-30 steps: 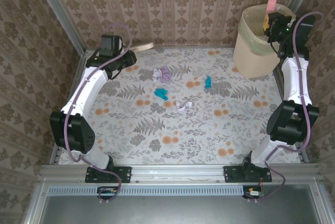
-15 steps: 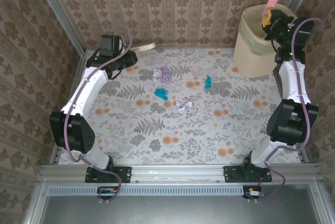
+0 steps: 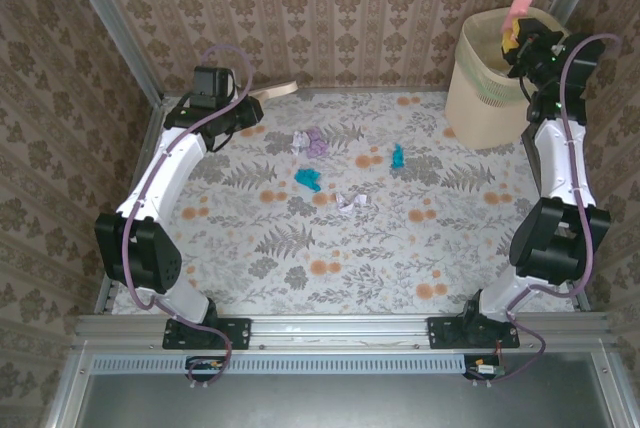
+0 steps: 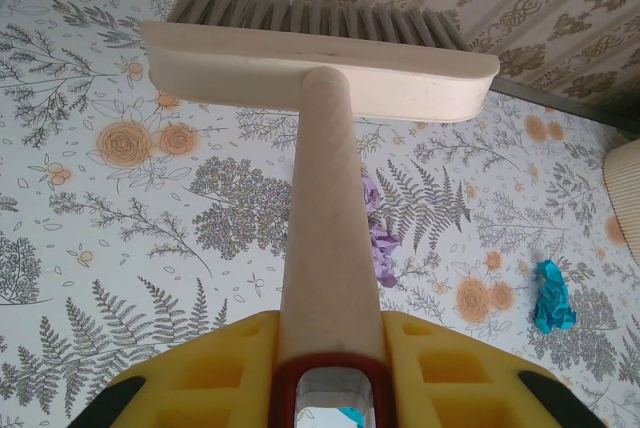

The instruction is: Sweep away the paper scraps from the table

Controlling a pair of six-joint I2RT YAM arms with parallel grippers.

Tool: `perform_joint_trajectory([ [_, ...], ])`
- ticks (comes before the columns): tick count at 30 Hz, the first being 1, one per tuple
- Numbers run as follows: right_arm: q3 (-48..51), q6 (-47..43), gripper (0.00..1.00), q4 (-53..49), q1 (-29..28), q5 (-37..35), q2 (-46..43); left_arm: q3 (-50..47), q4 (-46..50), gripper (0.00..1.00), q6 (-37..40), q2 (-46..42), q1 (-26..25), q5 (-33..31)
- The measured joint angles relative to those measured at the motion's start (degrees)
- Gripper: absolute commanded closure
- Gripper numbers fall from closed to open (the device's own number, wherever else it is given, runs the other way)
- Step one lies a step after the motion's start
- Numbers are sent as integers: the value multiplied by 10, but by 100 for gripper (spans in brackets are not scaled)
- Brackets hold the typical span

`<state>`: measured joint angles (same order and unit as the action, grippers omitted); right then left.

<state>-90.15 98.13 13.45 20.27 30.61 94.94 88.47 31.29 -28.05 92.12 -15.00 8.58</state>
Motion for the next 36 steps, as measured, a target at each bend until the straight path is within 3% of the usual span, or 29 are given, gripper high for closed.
perform_joint_trajectory([
  [10,28,-133,100,-102,-34,0,-102,-1,-1,100,0,0,0,2],
  [19,39,-372,100,-279,-209,-42,-193,-17,-9,100,0,-1,3,2],
  [29,37,-613,100,-491,-365,-81,-198,-31,-24,100,-9,-14,5,2],
  [36,117,-726,100,-590,-476,-128,-233,-41,-37,100,-19,-21,5,-1],
])
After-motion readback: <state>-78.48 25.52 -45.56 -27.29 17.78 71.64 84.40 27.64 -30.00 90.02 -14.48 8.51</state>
